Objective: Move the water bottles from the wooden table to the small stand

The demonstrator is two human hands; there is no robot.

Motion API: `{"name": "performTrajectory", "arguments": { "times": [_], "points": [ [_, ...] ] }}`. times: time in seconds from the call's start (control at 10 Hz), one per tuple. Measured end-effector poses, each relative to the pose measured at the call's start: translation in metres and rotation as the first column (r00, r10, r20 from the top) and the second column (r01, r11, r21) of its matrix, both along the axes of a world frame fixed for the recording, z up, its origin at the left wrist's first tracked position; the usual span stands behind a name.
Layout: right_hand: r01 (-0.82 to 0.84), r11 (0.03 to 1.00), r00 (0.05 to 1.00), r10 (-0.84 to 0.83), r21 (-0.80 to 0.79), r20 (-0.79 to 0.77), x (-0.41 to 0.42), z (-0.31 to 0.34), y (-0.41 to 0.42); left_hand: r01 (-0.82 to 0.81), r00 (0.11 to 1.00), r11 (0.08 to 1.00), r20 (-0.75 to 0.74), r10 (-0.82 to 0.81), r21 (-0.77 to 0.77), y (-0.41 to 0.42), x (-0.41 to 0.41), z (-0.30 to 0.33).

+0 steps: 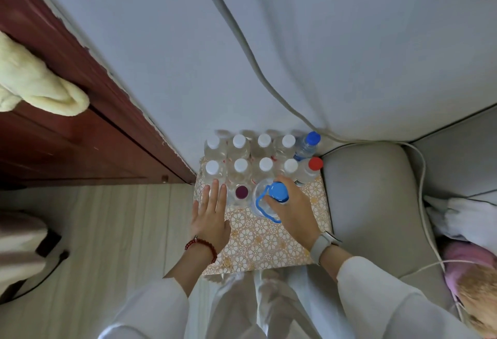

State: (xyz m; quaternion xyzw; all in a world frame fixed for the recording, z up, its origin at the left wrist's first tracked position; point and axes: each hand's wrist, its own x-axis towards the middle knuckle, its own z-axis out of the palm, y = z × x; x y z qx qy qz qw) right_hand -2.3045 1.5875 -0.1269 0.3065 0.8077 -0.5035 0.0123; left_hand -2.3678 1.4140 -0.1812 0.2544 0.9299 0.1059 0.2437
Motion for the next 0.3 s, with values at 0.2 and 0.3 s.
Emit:
{"name": "performTrajectory", "arguments": {
  "times": [0.2, 0.3],
  "points": [
    [-0.070, 0.996, 0.995, 0.073, -0.057, 0.066, 0.003, 0.007, 0.001, 0.013, 0.998, 0.995, 0.069, -0.006, -0.103, 0.004, -0.003, 0.014],
    [-0.187, 0.974, 0.967, 0.205, -0.127, 0.151, -0.003, 0.026, 0.010, 0.006, 0.997, 0.994, 0.076, 0.002, -0.107, 0.007, -0.013, 0.035]
  ]
}}
